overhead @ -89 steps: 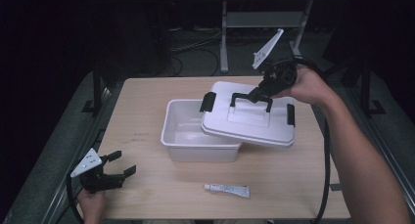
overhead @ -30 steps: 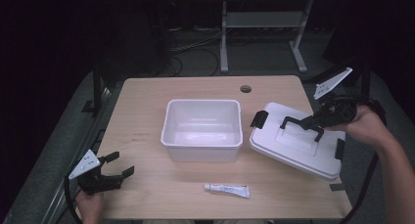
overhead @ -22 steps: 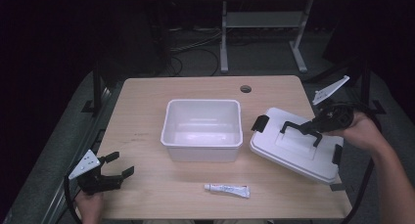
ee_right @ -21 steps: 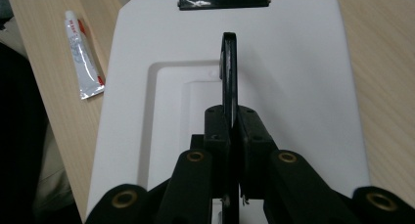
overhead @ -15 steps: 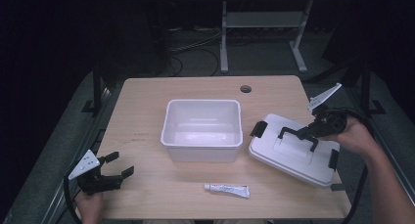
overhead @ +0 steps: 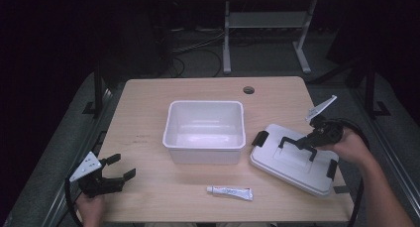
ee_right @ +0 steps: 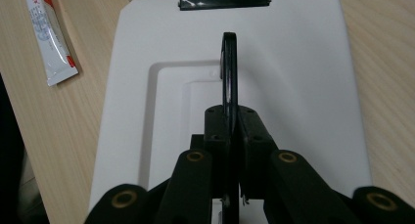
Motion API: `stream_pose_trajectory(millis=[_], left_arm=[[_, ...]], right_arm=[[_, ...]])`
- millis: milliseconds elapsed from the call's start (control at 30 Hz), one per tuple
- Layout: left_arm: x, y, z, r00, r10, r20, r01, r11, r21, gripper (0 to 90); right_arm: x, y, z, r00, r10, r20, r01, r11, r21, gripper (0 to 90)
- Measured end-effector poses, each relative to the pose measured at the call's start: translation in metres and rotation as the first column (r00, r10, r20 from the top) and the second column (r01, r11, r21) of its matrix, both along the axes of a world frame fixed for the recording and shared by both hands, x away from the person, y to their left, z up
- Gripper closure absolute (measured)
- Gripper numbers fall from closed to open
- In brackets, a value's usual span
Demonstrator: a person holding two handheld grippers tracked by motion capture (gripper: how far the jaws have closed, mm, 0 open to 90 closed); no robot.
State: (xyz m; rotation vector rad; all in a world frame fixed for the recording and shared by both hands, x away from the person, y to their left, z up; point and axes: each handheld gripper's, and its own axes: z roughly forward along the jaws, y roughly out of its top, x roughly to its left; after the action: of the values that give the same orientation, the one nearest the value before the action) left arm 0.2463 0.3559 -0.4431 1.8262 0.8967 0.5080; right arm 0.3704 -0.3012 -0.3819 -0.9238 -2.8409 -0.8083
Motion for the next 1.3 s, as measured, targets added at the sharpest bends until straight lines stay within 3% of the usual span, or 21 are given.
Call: stream_pose_trajectory(millis=[467,667,833,1067,1300], left_arm=[[0.0,0.0,0.0,1.0,-0.001,0.0,0.001,1.0,-0.001,14.7],[0.0,-0.002,0.0,1.0,-0.006,-0.001,0.006,1.0,0.004,14.7],[0.0,-0.002,0.0,1.0,-0.006,-0.001,0.006,1.0,0.004,14.7],[0.0,-0.002,0.0,1.0,-0.006,0.001,0.006,1.0,0.004,14.7],[-0.001,-0.003,0.001,1.0,-0.007,-0.001,0.007,0.9999,0.008,14.7]], right_arm=[[-0.002,0.002,-0.018,0.9996,-0.006,-0.029,0.006,0.9999,-0.012,83.5],[-0.005,0.002,-0.018,0.9996,-0.011,-0.027,0.01,0.9999,-0.009,82.2],[-0.007,0.001,-0.012,0.9992,-0.04,0.004,0.04,0.9992,0.003,70.7],[-0.012,-0.002,0.001,0.9962,-0.073,0.048,0.074,0.9973,-0.006,63.3],[-0.025,0.002,0.012,0.9943,-0.052,0.093,0.053,0.9986,-0.005,58.9]])
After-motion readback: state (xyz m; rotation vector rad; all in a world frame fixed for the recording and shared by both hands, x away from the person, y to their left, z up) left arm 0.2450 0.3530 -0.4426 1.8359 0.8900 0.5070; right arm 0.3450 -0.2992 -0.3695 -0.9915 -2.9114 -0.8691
